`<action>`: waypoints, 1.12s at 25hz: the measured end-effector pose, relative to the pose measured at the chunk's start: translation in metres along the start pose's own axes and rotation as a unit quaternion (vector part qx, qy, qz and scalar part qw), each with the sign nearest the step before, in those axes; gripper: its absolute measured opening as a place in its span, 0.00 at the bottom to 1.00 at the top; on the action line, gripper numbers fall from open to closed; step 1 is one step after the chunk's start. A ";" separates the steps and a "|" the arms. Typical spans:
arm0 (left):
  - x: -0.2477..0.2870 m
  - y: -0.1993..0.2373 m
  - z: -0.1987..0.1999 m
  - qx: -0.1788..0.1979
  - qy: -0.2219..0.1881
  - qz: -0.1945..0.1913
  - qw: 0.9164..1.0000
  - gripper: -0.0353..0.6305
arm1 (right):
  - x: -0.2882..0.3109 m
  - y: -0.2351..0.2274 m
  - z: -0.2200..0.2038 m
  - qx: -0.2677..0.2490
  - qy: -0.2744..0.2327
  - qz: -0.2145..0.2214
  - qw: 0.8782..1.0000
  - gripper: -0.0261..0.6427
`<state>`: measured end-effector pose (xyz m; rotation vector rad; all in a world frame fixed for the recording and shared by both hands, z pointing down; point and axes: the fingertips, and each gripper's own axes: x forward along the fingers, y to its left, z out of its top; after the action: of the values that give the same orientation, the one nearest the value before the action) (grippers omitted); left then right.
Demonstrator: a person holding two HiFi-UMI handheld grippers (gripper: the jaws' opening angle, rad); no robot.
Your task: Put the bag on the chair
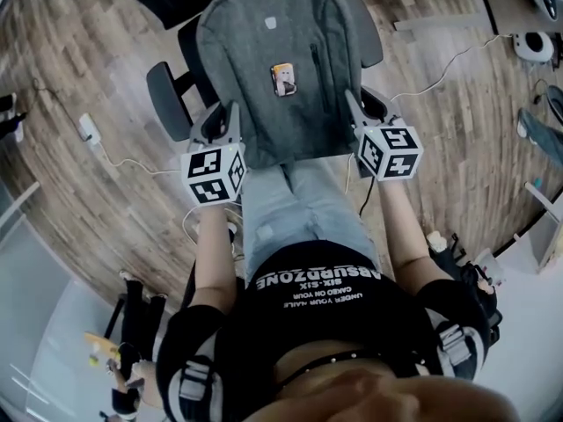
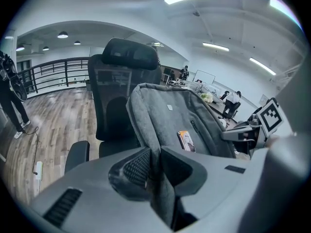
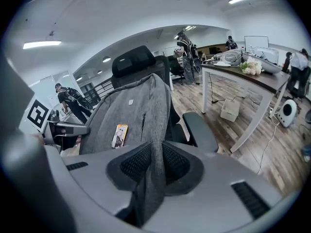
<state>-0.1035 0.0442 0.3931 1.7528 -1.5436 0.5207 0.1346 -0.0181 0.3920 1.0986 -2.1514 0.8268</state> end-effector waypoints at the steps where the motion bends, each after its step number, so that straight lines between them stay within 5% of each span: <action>1: 0.004 0.002 -0.002 0.001 0.002 0.001 1.000 0.16 | 0.004 -0.001 -0.002 0.001 0.001 -0.001 1.000 0.16; 28: 0.083 0.015 -0.038 0.007 0.051 0.010 0.999 0.16 | 0.070 -0.041 -0.035 0.008 0.026 -0.026 0.999 0.16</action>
<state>-0.0952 0.0164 0.4813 1.6962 -1.4922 0.6231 0.1426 -0.0455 0.4753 1.1248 -2.0678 0.8419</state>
